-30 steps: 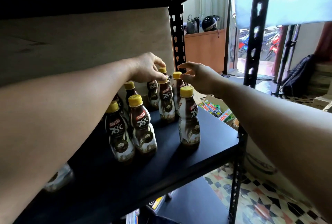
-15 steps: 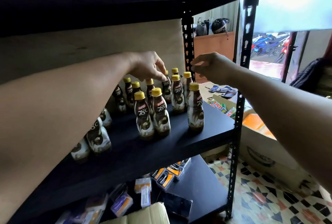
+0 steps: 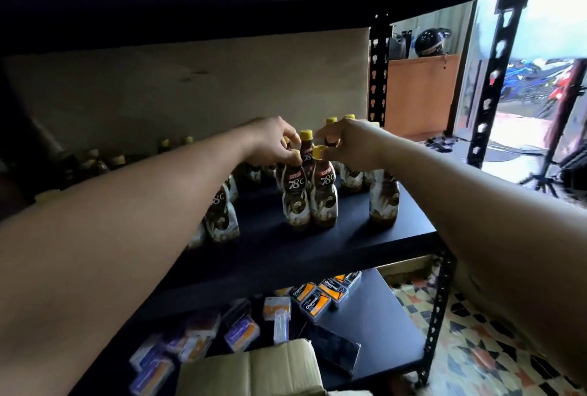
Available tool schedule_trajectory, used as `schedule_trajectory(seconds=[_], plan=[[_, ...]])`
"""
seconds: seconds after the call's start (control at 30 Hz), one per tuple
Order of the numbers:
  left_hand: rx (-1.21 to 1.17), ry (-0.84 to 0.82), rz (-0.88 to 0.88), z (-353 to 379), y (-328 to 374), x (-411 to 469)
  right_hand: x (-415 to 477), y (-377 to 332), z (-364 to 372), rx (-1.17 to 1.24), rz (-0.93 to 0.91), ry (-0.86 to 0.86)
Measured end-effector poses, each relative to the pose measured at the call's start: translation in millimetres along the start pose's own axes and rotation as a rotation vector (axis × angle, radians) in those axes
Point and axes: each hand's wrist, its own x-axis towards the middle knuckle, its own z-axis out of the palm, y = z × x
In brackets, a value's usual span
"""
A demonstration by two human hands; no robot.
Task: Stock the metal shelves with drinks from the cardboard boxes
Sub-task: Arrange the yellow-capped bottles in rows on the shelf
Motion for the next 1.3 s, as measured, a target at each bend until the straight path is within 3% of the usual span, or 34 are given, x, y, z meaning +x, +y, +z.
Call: schedule_trajectory(seconds=[0.1, 0.33, 1.3], plan=[[-0.082, 0.082, -0.006, 19.4, -5.4, 1.0, -0.8, 1.3, 18.4, -0.018, 0.002, -0.008], [-0.27, 0.257, -0.036, 45.9, -11.3, -3.8, -0.5, 14.7, 40.7, 0.186, 0.026, 0.113], [-0.257, 0.305, -0.066, 38.7, -34.4, -53.1, -13.3, -16.7, 59.8, 0.308, -0.064, 0.109]])
